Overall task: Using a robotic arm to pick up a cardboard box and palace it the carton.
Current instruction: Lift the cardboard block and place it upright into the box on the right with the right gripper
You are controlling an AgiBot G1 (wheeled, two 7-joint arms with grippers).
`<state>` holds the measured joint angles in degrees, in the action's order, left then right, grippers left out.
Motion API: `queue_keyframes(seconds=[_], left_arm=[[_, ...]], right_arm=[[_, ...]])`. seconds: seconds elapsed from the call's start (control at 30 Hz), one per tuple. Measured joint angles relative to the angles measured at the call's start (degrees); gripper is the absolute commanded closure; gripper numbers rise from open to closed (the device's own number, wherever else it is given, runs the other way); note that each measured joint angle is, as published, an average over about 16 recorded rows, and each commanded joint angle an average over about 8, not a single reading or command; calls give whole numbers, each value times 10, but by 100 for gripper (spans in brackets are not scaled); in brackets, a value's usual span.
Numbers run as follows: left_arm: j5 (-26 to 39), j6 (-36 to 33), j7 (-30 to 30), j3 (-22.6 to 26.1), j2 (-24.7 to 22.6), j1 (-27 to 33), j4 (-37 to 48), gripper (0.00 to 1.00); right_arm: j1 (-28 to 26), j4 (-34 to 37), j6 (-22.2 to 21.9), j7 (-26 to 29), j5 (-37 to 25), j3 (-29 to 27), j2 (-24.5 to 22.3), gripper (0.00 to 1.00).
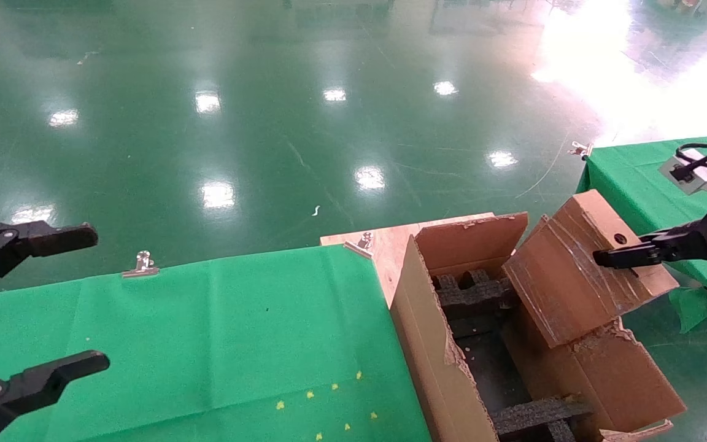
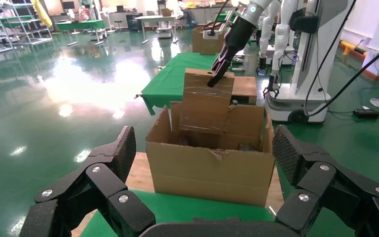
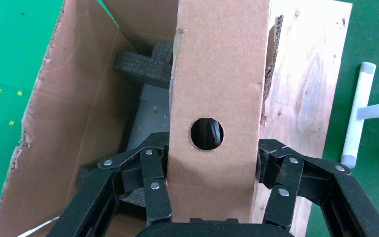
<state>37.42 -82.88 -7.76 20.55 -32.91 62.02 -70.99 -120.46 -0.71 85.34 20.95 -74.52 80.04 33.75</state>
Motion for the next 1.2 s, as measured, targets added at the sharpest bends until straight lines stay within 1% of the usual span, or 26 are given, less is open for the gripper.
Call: queue_keyframes(seconds=[0.17, 0.53, 0.87, 1.2], left_arm=[[0, 0, 0, 0, 0, 0, 0, 0], [0, 0, 0, 0, 0, 0, 0, 0], [0, 0, 0, 0, 0, 0, 0, 0], [0, 0, 0, 0, 0, 0, 0, 0]], right_arm=[[11, 8, -10, 13, 0, 0, 6, 100], [56, 33, -34, 39, 3, -3, 21, 100], [98, 56, -56, 39, 13, -12, 38, 100], [143, 85, -90, 27, 28, -24, 69, 100]])
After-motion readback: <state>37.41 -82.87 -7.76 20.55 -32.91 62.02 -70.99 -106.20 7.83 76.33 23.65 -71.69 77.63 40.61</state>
